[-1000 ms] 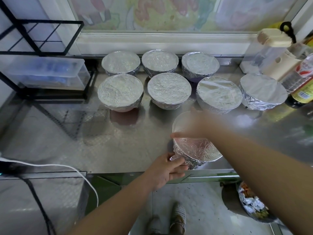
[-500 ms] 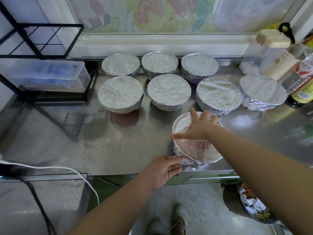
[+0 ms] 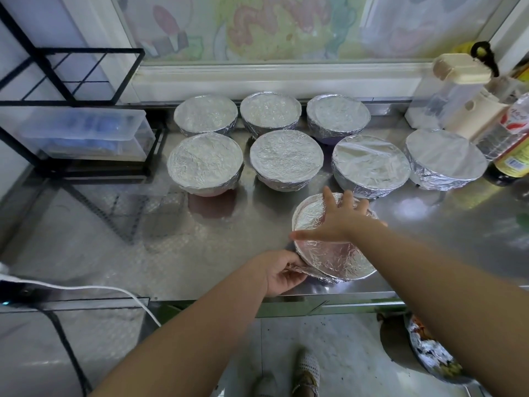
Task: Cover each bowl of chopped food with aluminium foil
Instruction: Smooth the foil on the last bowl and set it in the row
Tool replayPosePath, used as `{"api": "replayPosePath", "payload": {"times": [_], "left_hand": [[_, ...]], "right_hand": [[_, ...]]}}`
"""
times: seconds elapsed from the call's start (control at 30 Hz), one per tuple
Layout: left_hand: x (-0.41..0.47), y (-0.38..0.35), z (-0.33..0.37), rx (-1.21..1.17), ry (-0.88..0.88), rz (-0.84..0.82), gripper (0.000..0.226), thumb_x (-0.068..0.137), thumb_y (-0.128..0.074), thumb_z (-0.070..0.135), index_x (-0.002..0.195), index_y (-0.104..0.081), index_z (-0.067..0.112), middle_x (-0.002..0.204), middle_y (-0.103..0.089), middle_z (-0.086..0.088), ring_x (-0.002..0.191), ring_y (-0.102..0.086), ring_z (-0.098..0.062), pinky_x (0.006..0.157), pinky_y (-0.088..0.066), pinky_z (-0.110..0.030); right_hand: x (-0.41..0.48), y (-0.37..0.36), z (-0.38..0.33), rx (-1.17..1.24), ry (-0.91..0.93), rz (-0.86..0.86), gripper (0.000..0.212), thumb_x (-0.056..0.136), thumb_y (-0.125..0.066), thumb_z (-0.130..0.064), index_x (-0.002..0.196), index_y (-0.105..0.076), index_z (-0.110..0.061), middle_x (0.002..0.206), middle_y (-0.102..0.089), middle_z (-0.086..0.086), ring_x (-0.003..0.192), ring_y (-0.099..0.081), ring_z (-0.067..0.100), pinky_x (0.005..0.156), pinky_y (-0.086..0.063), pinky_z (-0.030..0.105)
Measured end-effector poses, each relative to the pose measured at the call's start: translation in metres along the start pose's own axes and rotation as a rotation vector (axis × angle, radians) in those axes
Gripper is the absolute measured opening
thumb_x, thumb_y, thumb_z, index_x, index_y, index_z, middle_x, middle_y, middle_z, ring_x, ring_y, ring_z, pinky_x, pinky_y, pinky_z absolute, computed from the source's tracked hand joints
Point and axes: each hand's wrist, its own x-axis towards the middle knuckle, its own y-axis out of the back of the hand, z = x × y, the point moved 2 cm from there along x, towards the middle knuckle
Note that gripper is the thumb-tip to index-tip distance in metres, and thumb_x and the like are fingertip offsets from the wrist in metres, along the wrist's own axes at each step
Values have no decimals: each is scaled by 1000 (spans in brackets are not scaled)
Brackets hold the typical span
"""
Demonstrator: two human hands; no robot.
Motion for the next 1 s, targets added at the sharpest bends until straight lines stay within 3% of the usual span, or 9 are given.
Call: {"api": "replayPosePath", "payload": {"times": [0.23, 0.37, 0.47, 0.57, 0.73, 1.0], "left_hand": [[-14, -4, 17, -5, -36, 14, 24, 96, -47, -13, 82, -63, -3, 61, -69, -12, 75, -62, -22, 58, -59, -29], [-18, 1, 16, -203, -45, 29, 12, 95, -47, -14, 97, -57, -8, 85, -66, -22, 84, -66, -30, 72, -62, -43], [-20, 4, 11, -418, -74, 42, 30, 90, -29, -21, 104, -51, -6, 100, -59, -29, 88, -65, -40, 88, -55, -52], [-24, 1, 1, -471, -102, 30, 33, 88, -31, -26, 97, -56, -6, 103, -60, -27, 95, -64, -38, 96, -52, -50], [-22, -7, -19, -519, -180, 70, 18, 92, -51, -19, 90, -61, -3, 91, -66, -19, 87, -65, -25, 72, -58, -33], [-20, -23, -35, -519, -217, 190, 10, 95, -62, 1, 101, -70, 3, 99, -73, -11, 88, -67, -16, 72, -56, -25]], "right_hand": [[-6, 1, -1, 11, -4, 4, 164, 21, -43, -106, 154, 27, -40, 165, 29, 8, 148, 22, 50, 110, -10, 81], [-9, 1, -2, 6, -19, 15, 157, 33, -51, -104, 155, 25, -40, 165, 28, 6, 150, 21, 47, 108, -10, 83], [-11, 3, -2, 1, -28, 24, 150, 44, -56, -102, 155, 24, -40, 166, 28, 5, 151, 20, 46, 108, -10, 84], [-10, 3, -2, 5, -24, 23, 151, 43, -55, -103, 155, 24, -40, 165, 28, 6, 150, 21, 47, 108, -9, 83], [-6, 0, -2, 9, -34, 25, 152, 42, -54, -103, 155, 25, -40, 165, 28, 6, 150, 21, 48, 109, -11, 82], [-8, 1, -2, 11, -43, 33, 149, 45, -55, -103, 155, 24, -40, 166, 27, 5, 150, 20, 46, 107, -11, 84]]}}
